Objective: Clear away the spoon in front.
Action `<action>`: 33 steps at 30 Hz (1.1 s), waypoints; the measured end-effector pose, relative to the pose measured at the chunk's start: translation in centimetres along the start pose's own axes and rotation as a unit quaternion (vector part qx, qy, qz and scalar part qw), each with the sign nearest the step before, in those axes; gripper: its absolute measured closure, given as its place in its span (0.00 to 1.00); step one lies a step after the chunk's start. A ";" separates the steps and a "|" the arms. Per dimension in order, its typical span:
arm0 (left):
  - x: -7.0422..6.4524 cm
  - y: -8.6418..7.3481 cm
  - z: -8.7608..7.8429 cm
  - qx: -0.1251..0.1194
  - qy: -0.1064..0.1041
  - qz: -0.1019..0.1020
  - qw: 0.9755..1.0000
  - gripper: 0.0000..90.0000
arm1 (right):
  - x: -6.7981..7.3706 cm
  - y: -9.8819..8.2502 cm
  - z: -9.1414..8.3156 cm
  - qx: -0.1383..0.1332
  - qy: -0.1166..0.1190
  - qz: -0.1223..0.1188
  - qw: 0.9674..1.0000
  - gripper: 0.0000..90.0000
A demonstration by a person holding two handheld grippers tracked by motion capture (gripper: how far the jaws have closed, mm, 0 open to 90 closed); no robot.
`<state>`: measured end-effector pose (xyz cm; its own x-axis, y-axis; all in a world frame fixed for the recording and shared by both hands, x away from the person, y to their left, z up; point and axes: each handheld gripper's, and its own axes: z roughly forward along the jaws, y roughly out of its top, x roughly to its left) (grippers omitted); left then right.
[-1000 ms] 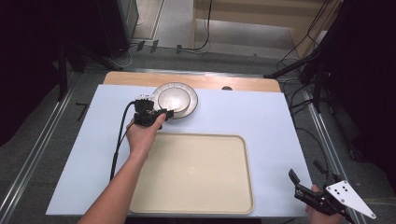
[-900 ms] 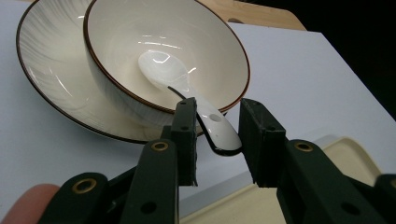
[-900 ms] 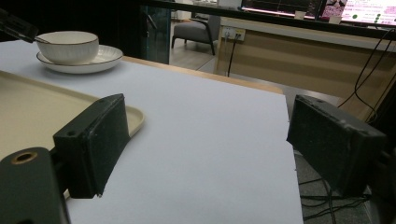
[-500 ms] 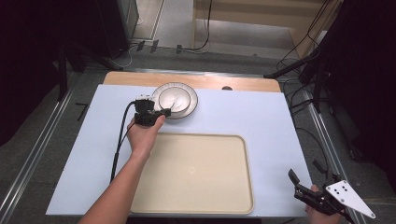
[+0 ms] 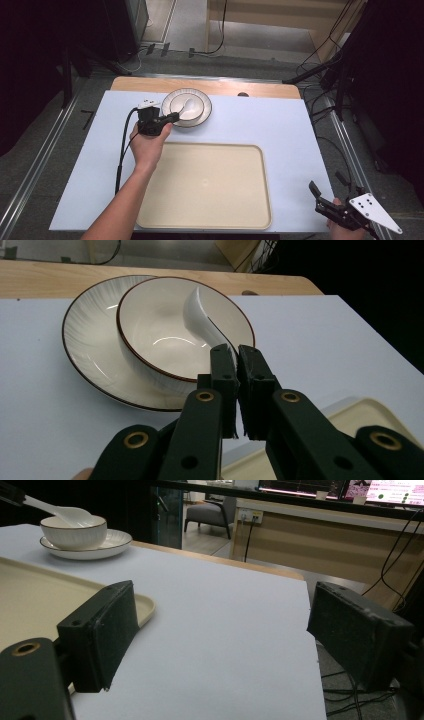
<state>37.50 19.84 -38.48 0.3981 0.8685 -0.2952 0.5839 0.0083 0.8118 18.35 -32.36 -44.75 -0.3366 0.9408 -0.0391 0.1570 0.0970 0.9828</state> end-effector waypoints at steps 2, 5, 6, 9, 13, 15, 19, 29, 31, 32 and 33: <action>-0.1 0.0 -0.7 -0.006 0.002 0.004 1.000 0.98 | 0.0 0.0 0.0 0.000 0.000 0.000 1.000 0.15; -0.2 -0.2 -1.7 -0.015 0.003 0.008 1.000 0.98 | 0.0 0.0 0.0 -0.002 0.000 0.000 1.000 0.15; -0.2 -0.2 -2.0 -0.017 0.005 0.011 1.000 0.98 | 0.0 0.0 0.0 -0.002 0.000 -0.001 1.000 0.15; -0.2 -0.5 -2.9 -0.025 0.001 0.009 1.000 0.98 | 0.0 0.0 0.0 -0.002 0.000 0.000 1.000 0.15; -0.2 -1.0 -4.3 -0.040 -0.003 0.012 0.999 0.98 | 0.2 0.1 0.0 0.000 0.000 -0.003 1.000 0.15; -0.1 -1.2 -4.9 -0.046 -0.006 0.010 0.999 0.98 | 0.3 0.2 0.1 0.000 0.000 -0.007 1.000 0.15; -0.1 -1.7 -6.2 -0.056 -0.006 0.014 0.998 0.98 | 0.4 0.2 0.2 0.000 0.004 -0.010 1.000 0.15; -0.1 -3.4 -8.7 -0.072 -0.003 0.016 0.997 0.98 | 0.5 0.2 0.2 0.000 0.004 -0.006 1.000 0.15; -0.1 -3.9 -9.1 -0.074 -0.001 0.012 0.997 0.98 | 0.5 0.2 0.3 -0.002 0.005 -0.008 1.000 0.15; -0.1 -4.2 -9.3 -0.074 0.000 0.011 0.997 0.98 | 0.5 0.2 0.3 -0.002 0.005 -0.008 1.000 0.15; -0.1 -4.4 -9.4 -0.075 0.001 0.010 0.997 0.98 | 0.6 0.2 0.2 -0.001 0.005 -0.007 1.000 0.15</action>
<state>28.25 24.37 -37.31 0.4070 0.8700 -0.2782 0.4634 0.0657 0.8837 18.43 -31.73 -44.58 -0.3478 0.9362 -0.0508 0.1506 0.1092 0.9826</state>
